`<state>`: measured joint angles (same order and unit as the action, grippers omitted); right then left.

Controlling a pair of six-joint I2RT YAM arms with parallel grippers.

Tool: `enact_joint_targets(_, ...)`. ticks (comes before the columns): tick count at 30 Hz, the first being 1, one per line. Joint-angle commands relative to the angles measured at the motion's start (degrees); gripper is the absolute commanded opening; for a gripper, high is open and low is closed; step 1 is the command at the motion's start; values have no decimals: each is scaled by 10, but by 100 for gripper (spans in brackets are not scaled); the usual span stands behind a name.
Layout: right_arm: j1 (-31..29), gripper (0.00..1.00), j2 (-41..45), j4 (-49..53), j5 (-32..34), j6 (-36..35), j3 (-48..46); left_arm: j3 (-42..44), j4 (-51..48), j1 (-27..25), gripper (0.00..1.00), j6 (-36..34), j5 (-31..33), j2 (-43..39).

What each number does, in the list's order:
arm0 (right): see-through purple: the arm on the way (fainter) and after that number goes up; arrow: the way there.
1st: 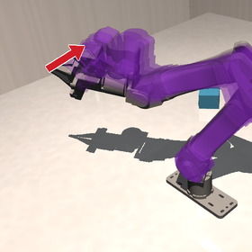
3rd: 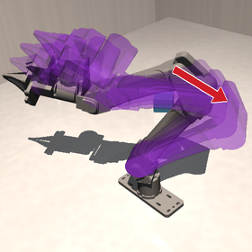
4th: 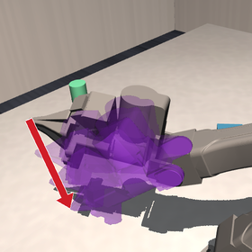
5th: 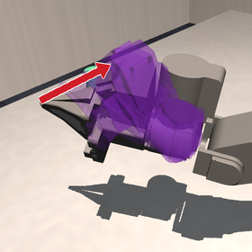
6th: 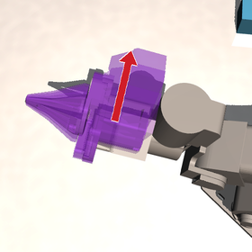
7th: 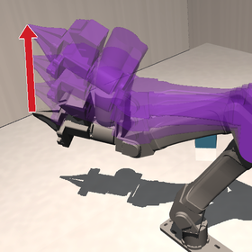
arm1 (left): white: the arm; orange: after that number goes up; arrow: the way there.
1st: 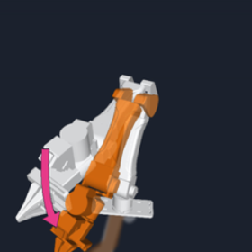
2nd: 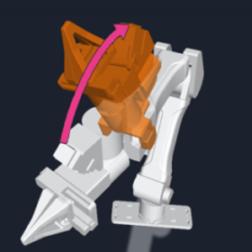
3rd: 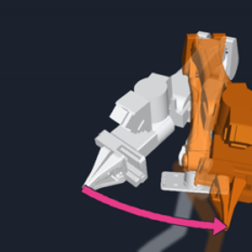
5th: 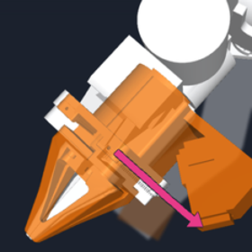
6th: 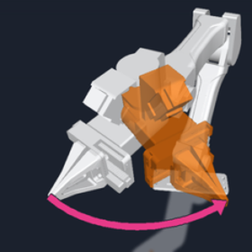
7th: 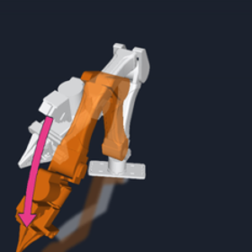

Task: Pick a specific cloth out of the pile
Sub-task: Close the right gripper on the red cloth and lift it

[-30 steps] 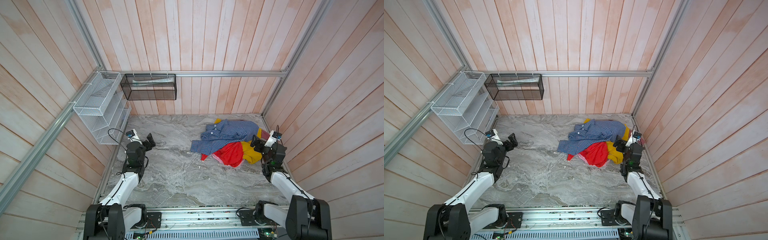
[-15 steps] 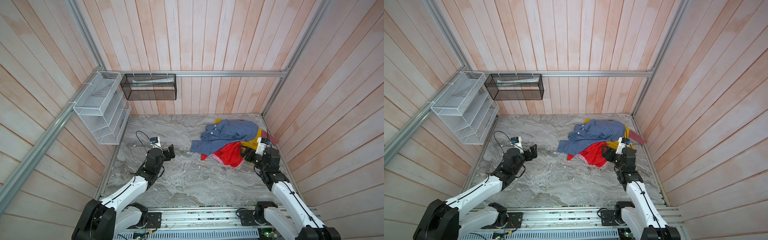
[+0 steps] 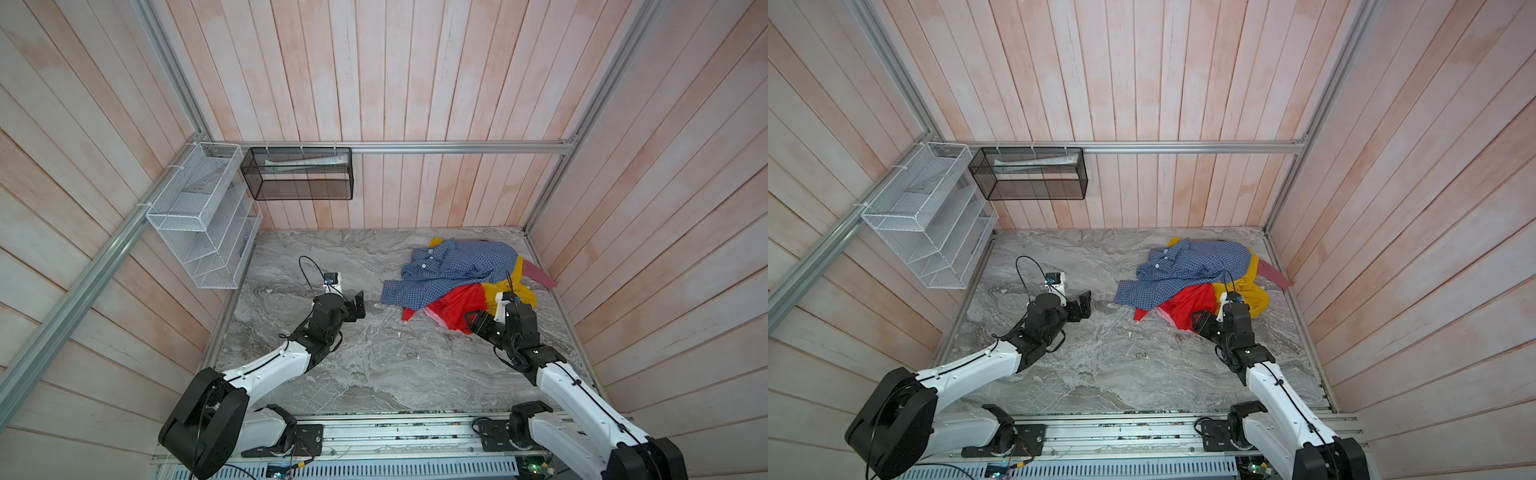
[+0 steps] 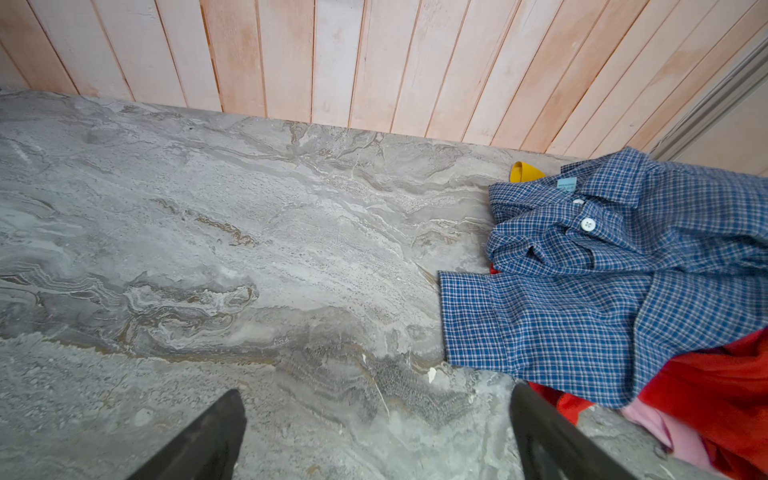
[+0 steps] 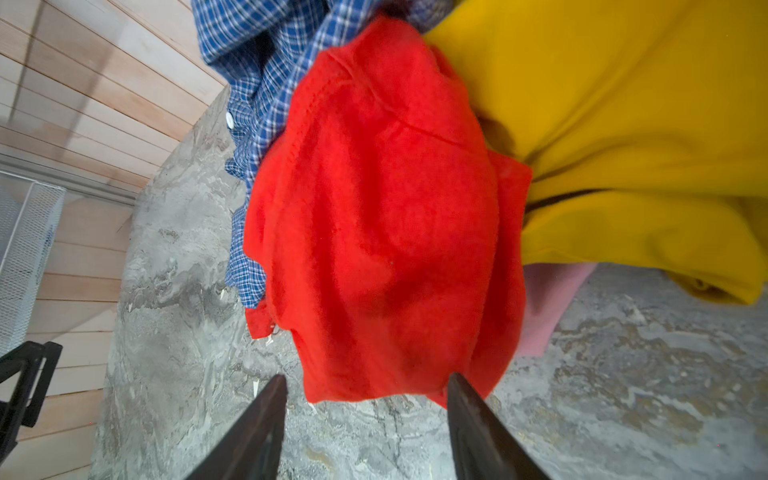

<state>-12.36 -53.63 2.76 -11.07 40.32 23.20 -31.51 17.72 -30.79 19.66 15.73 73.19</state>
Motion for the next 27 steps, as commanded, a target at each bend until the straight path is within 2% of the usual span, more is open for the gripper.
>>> enact_joint_targets(1,-20,62,-26,10,1,5,15,-16,9,-3,100,-7,8,6)
enact_joint_targets(6,-39,63,-50,20,20,3,28,-16,6,-4,100,-7,14,-1)
enact_joint_targets(14,-40,63,-100,-34,30,1,23,-17,2,-6,100,-6,17,-2)
enact_joint_targets(16,-40,60,-109,-55,31,6,20,-18,2,-7,100,-5,19,-2)
enact_joint_targets(19,-40,50,-125,-90,34,2,16,-18,1,-8,100,-4,20,-2)
enact_joint_targets(25,-40,15,-124,-141,23,-13,17,-21,-6,-8,100,-5,25,-5)
enact_joint_targets(27,-40,6,-114,-141,21,-19,19,-21,-6,-9,100,-5,26,-5)
